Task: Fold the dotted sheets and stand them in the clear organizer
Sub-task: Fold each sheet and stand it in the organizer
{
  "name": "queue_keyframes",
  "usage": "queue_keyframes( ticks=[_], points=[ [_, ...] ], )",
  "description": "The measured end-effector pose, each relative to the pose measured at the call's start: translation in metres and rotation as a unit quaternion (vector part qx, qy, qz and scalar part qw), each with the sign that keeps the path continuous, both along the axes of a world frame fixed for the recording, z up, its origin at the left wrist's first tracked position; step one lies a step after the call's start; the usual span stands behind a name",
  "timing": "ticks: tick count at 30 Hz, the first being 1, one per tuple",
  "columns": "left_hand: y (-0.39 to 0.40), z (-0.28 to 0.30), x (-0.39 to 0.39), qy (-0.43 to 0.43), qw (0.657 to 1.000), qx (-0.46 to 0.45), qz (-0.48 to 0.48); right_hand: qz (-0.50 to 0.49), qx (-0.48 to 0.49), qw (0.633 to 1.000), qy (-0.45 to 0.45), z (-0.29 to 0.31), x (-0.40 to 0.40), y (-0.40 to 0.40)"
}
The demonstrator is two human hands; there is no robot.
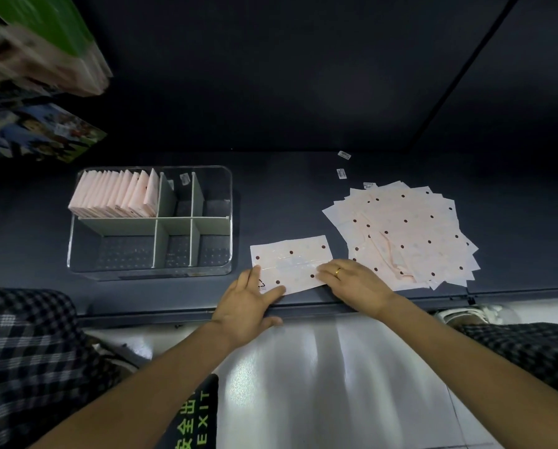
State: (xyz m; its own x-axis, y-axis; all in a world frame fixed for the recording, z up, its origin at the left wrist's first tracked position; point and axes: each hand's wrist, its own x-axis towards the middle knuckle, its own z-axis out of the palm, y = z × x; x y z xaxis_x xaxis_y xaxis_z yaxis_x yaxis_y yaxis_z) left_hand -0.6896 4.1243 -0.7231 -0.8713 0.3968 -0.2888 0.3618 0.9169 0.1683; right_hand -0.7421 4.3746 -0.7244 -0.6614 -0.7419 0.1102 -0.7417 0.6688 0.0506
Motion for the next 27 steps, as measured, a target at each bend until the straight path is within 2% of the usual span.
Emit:
queue_keyframes(
  ticks=[1, 3, 7, 11, 14, 17, 21, 24, 27],
  points=[
    [0.000, 0.000, -0.001, 0.014, 1.000, 0.000, 0.008, -0.006, -0.008, 1.000, -0.007, -0.001, -0.001, 0.001],
    [-0.001, 0.001, -0.006, 0.041, 0.999, 0.009, 0.027, -0.052, -0.059, 0.992, -0.099, 0.000, 0.000, 0.001],
    [-0.001, 0.002, -0.013, 0.025, 0.990, 0.110, 0.079, -0.187, -0.157, 0.919, -0.308, 0.007, -0.002, 0.003],
    [0.010, 0.008, -0.014, -0.015, 0.946, 0.257, 0.195, -0.281, -0.281, 0.842, -0.365, 0.010, -0.017, -0.007],
    [0.018, 0.014, -0.017, 0.056, 0.920, 0.309, 0.234, -0.323, -0.334, 0.802, -0.376, 0.007, -0.031, -0.013],
    [0.022, 0.016, -0.020, 0.118, 0.937, 0.272, 0.184, -0.351, -0.332, 0.787, -0.383, 0.002, -0.043, -0.017],
    [0.027, 0.003, -0.020, 0.087, 0.985, 0.138, 0.058, -0.369, -0.280, 0.802, -0.378, -0.003, -0.052, -0.019],
    [0.027, -0.013, -0.020, 0.057, 0.997, 0.051, 0.005, -0.387, -0.259, 0.804, -0.370, -0.006, -0.055, -0.021],
    [0.023, -0.021, -0.022, 0.034, 0.999, 0.002, -0.011, -0.396, -0.253, 0.801, -0.370, -0.008, -0.056, -0.024]
  ],
)
